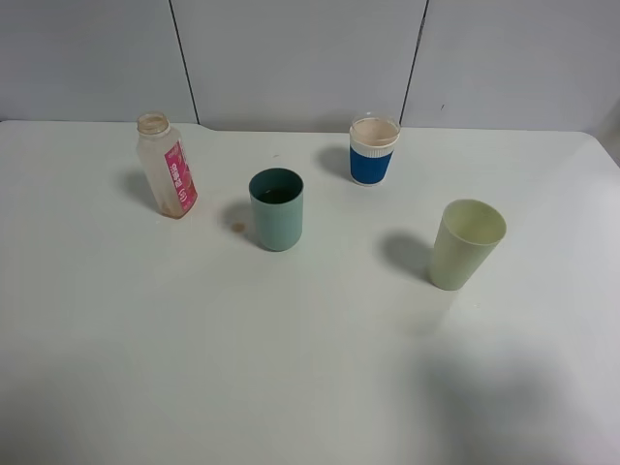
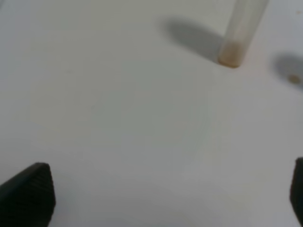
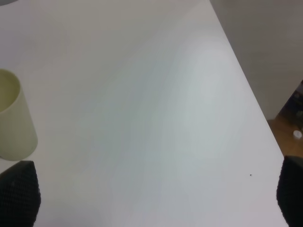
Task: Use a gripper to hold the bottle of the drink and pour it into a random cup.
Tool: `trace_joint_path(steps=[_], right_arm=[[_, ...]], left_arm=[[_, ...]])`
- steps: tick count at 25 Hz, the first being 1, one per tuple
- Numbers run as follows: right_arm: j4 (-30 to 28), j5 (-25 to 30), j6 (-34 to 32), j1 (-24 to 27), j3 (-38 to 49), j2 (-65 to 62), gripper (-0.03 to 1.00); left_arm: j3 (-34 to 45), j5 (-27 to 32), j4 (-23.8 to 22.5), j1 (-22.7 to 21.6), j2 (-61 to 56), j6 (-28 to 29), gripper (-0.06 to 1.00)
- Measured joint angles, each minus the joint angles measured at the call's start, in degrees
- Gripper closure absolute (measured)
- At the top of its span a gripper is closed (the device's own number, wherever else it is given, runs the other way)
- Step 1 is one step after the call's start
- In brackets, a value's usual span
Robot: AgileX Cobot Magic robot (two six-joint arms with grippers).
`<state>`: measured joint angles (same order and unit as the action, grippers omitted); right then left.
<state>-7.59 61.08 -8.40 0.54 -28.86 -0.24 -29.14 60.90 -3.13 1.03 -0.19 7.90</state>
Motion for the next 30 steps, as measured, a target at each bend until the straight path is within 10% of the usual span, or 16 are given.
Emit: trace_joint_path(steps=[30], right_arm=[[0.0,0.0,0.0,0.0,0.0,0.0,-0.03]], left_arm=[[0.0,-0.3,2.4,-1.8,0.0,-2.9,-0.03]])
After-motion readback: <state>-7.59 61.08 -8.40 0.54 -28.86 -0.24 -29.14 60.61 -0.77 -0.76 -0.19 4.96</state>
